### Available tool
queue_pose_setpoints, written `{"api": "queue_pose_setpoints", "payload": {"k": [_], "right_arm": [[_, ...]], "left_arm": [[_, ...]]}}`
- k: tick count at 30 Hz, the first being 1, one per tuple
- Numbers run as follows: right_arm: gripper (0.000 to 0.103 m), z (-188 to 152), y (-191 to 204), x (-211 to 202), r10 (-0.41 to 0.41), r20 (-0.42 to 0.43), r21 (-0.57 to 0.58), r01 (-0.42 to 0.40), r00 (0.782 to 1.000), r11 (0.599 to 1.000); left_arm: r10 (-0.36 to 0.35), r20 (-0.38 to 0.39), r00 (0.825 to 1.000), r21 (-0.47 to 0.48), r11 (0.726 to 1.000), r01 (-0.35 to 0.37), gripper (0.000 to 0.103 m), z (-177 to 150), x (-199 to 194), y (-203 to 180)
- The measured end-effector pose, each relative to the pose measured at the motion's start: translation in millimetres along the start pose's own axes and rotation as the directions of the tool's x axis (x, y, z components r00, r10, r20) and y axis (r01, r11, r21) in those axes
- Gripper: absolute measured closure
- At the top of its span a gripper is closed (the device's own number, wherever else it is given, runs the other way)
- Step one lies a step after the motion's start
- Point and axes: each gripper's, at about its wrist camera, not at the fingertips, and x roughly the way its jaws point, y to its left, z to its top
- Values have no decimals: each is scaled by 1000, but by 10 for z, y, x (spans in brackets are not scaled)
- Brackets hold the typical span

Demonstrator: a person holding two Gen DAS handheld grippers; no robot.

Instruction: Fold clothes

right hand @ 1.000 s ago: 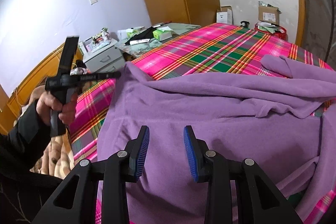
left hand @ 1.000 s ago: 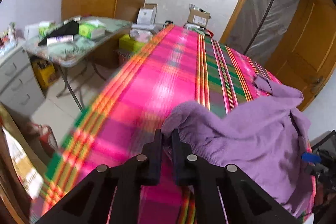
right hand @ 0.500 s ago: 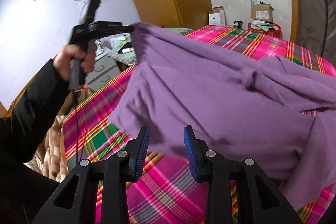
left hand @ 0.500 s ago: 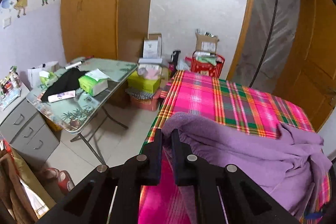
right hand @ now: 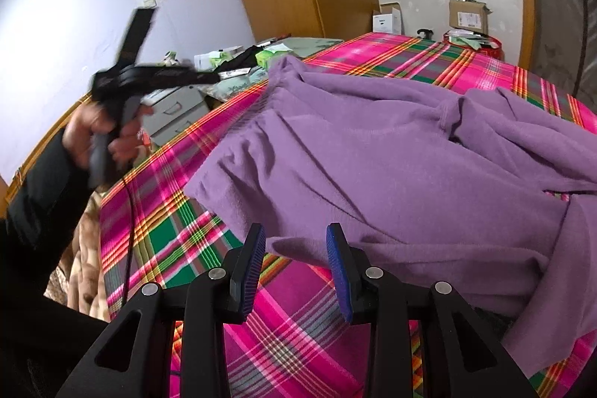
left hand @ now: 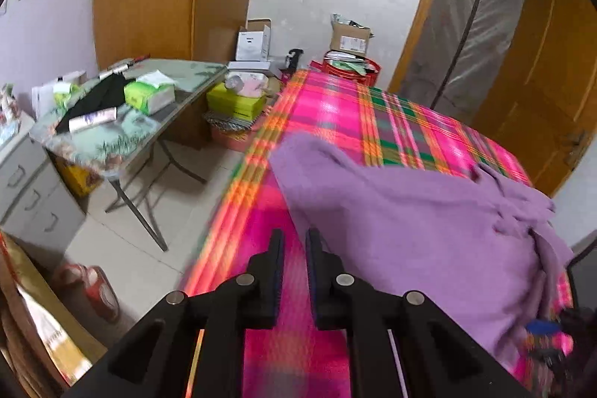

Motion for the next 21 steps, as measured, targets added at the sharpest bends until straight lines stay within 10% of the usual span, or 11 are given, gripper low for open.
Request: {"api": "queue_pose_setpoints", "payload": {"k": [9,21], "right_arm": [[67,-151,66,-42,-115,2,-72,114,993,991],[67,-276,65,-155,-141,5,-76,141,990,987]], "left_arm": [[-147,-115,982,-55,988,142,83,-916,-189,-328],[-155,-118,981,-92,985,145,80,-1069,-114,-453]]}}
